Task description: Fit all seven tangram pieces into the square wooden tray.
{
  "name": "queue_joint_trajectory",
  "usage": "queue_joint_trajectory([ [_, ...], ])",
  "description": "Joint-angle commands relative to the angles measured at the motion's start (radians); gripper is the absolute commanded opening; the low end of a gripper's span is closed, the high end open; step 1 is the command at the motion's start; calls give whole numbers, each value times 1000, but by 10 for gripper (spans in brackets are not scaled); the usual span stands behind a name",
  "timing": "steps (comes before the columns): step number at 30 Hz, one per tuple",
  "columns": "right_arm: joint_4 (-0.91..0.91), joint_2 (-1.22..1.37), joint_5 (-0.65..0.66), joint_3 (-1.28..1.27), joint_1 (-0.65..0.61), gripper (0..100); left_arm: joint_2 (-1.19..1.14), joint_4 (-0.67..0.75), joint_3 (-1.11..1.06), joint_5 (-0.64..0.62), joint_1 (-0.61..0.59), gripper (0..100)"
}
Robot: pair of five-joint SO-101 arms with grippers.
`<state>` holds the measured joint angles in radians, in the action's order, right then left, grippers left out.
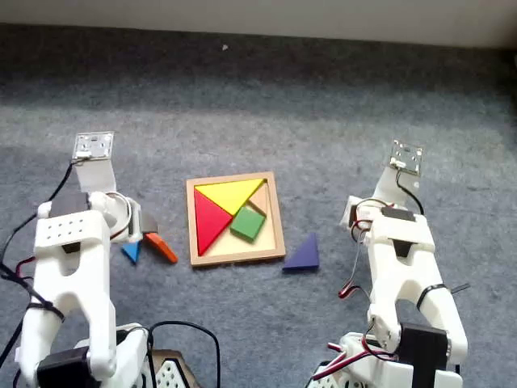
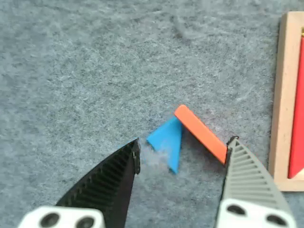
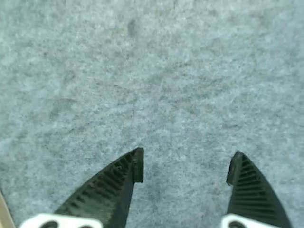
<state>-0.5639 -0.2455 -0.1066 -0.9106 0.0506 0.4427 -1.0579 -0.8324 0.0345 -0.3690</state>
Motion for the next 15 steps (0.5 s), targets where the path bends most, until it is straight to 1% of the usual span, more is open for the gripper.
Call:
queue_joint_trajectory([
  [1, 18, -7, -3, 10, 10, 274, 2, -52, 90, 150, -90, 291],
  [4, 18, -7, -3, 10, 10, 274, 1, -71, 91, 219, -91, 291],
  [8, 18, -7, -3, 10, 10, 274, 1, -61, 51, 290, -88, 291],
  [13, 18, -7, -3, 10, 8, 274, 1, -58, 41, 328, -94, 291],
  [15, 18, -7, -3, 10, 8, 274, -1, -28, 39, 328, -94, 291],
])
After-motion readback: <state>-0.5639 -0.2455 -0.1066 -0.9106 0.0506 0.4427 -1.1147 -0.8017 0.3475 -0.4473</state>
